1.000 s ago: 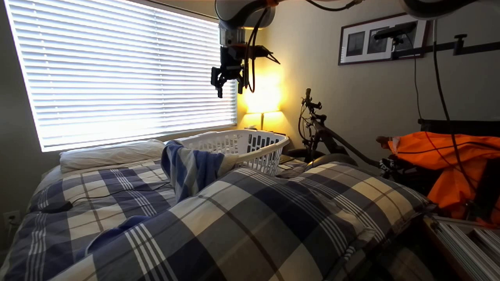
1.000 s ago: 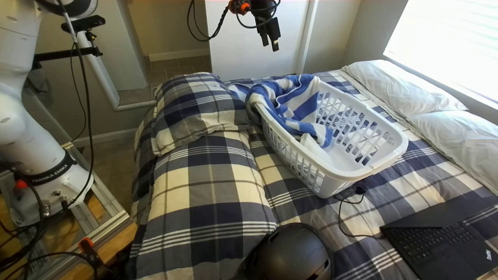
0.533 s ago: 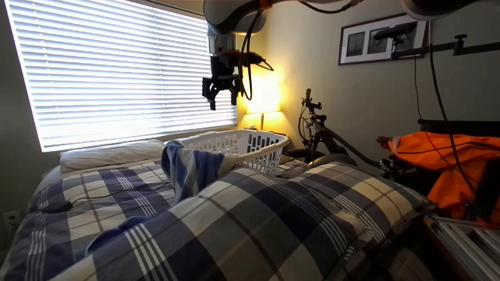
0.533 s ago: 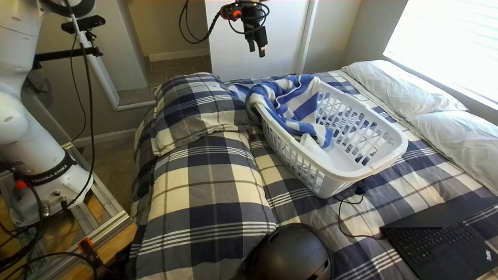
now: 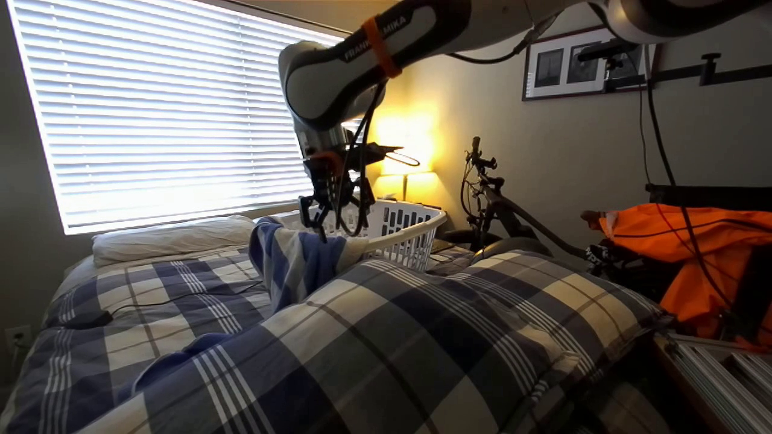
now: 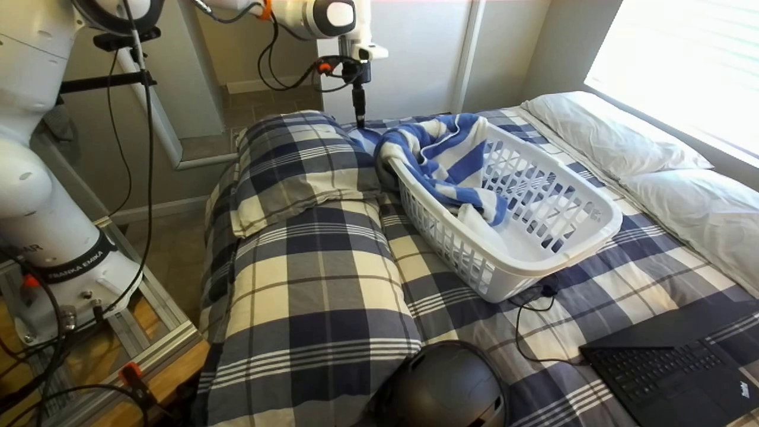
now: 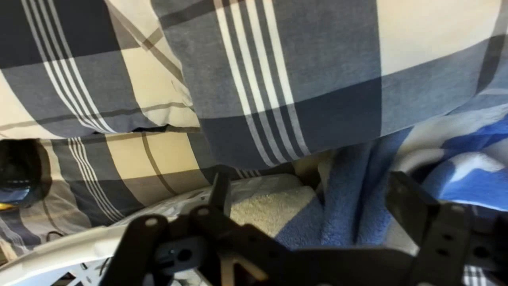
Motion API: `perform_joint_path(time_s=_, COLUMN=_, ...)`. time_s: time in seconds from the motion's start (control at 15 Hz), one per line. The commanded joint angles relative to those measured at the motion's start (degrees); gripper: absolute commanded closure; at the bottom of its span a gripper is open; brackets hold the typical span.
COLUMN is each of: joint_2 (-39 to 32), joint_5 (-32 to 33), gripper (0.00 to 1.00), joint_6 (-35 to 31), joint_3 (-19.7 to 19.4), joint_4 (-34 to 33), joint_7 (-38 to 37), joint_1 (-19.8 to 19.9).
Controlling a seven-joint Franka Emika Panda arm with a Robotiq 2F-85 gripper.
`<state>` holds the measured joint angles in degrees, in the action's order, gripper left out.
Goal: Put the blue and white towel into the washing basket
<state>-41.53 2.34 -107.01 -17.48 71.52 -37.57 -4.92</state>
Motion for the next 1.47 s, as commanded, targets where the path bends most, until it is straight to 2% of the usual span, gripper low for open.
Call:
perform_joint_path(time_s=0.0, joint_2=-2.0, joint_5=3.6, gripper=0.0, joint_6=-7.3, joint_3=0.0, joint_4=2.8, joint_7=-12.0, joint_1=-0.1)
perform_joint_path(time_s=0.13, joint_2=-3.4, joint_5=7.7, gripper=0.0, joint_6=-12.4, joint_3=-1.1, joint_4=3.1, joint_7=-16.5, joint_1=-1.4)
perform_joint_path(time_s=0.2, joint_2=-2.8, joint_5=5.4, gripper=0.0, joint_6=-8.2, joint_3=1.6, joint_4=1.8, joint_7=-12.2, joint_1=1.2)
perform_joint_path(time_s=0.73, joint_2=-3.4, joint_5=5.8, gripper=0.0, joint_6=-8.9, joint_3=2.0, joint_4=1.6, joint_7=-12.8, joint_1=1.5)
perform_joint_path(time_s=1.07, joint_2=-5.0, joint_5=3.8, gripper=0.0, joint_6=-10.5, joint_3=3.5, joint_4=1.0, joint_7=-18.7, joint_1=1.0)
perform_joint_path(time_s=1.4, joint_2=-7.6, joint_5=4.5, gripper=0.0, joint_6=-18.3, joint_3=4.0, joint_4=0.5, joint_7=-26.1, joint_1=0.3)
